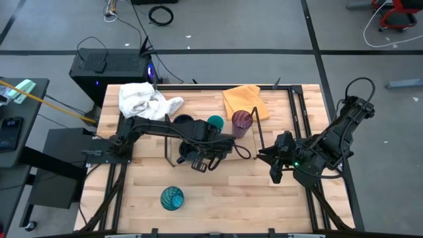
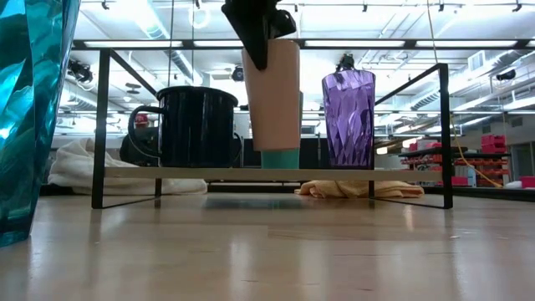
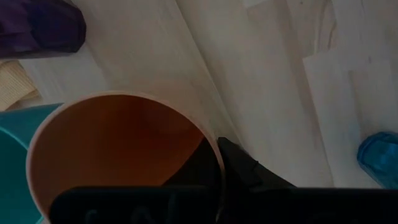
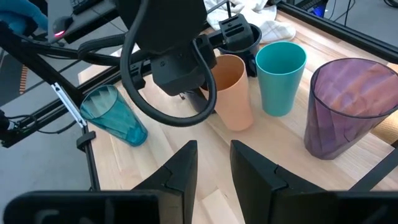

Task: Stack small to large cups/mugs on shelf
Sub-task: Put the orange cup on the shelf

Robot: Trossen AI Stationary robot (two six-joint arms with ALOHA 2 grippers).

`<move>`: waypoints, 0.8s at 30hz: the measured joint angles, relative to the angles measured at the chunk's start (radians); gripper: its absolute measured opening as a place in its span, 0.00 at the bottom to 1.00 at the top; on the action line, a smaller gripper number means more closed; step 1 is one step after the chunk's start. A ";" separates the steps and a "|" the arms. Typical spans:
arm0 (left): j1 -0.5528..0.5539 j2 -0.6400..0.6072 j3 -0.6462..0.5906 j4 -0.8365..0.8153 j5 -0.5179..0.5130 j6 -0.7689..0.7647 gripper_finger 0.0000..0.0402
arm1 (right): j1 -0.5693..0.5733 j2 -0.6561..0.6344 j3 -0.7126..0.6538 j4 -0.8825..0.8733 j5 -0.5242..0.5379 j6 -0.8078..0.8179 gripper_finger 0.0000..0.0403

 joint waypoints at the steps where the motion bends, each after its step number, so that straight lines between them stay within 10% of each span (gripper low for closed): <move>1: 0.000 0.000 0.000 -0.001 0.000 0.000 0.03 | 0.000 0.000 0.000 0.000 0.000 0.000 0.26; 24: -0.002 0.024 0.001 0.004 0.035 0.002 0.03 | 0.000 0.000 0.000 0.001 0.000 0.000 0.26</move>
